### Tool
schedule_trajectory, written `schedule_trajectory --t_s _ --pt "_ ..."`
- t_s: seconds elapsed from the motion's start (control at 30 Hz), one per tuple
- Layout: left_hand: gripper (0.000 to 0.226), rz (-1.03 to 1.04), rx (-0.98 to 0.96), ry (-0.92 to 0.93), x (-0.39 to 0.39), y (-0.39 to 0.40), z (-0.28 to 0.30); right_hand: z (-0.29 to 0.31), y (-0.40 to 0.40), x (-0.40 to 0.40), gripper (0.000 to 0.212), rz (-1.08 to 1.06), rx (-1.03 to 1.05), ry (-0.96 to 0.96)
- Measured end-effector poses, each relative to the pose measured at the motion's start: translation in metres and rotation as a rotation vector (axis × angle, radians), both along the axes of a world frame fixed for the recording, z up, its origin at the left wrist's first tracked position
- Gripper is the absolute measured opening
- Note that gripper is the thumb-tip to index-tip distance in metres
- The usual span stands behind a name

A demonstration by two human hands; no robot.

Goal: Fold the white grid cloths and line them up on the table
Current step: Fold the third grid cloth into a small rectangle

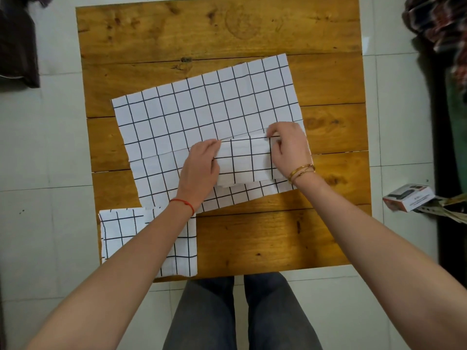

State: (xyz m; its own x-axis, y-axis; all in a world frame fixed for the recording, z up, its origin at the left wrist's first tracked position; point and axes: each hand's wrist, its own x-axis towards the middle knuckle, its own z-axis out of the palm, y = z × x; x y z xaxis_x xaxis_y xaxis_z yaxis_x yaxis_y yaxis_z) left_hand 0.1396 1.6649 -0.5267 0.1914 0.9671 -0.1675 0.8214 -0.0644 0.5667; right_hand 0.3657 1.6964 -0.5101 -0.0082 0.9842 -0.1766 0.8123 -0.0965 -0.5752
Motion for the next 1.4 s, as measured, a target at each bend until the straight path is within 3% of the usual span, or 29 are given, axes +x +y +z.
schedule_trajectory --t_s 0.1,0.23,0.57,0.7,0.9,1.03,1.23,1.4 --pt "0.053 -0.095 0.034 0.152 0.000 -0.012 -0.005 0.001 -0.009 -0.023 0.039 0.279 0.060 -0.159" --pt "0.066 -0.122 -0.049 0.258 0.005 -0.024 -0.008 -0.012 -0.026 -0.057 0.056 0.578 -0.011 -0.407" --pt "0.068 -0.091 -0.186 0.364 0.019 -0.029 -0.005 -0.025 -0.031 -0.053 0.060 0.615 -0.128 -0.638" --pt "0.071 -0.103 -0.190 0.415 0.019 -0.030 -0.003 -0.023 -0.030 -0.035 0.060 0.562 -0.149 -0.666" --pt "0.071 -0.118 -0.180 0.441 0.018 -0.029 -0.004 -0.021 -0.037 0.011 0.059 0.265 -0.232 -0.704" --pt "0.071 -0.127 -0.180 0.433 0.018 -0.033 -0.001 -0.015 -0.037 0.011 0.060 0.226 -0.226 -0.657" --pt "0.056 -0.233 -0.035 0.427 0.011 -0.063 0.010 -0.006 -0.066 -0.018 0.057 0.522 -0.119 -0.555" --pt "0.061 -0.208 -0.094 0.454 0.010 -0.089 0.011 -0.013 -0.095 -0.040 0.056 0.687 -0.138 -0.495"
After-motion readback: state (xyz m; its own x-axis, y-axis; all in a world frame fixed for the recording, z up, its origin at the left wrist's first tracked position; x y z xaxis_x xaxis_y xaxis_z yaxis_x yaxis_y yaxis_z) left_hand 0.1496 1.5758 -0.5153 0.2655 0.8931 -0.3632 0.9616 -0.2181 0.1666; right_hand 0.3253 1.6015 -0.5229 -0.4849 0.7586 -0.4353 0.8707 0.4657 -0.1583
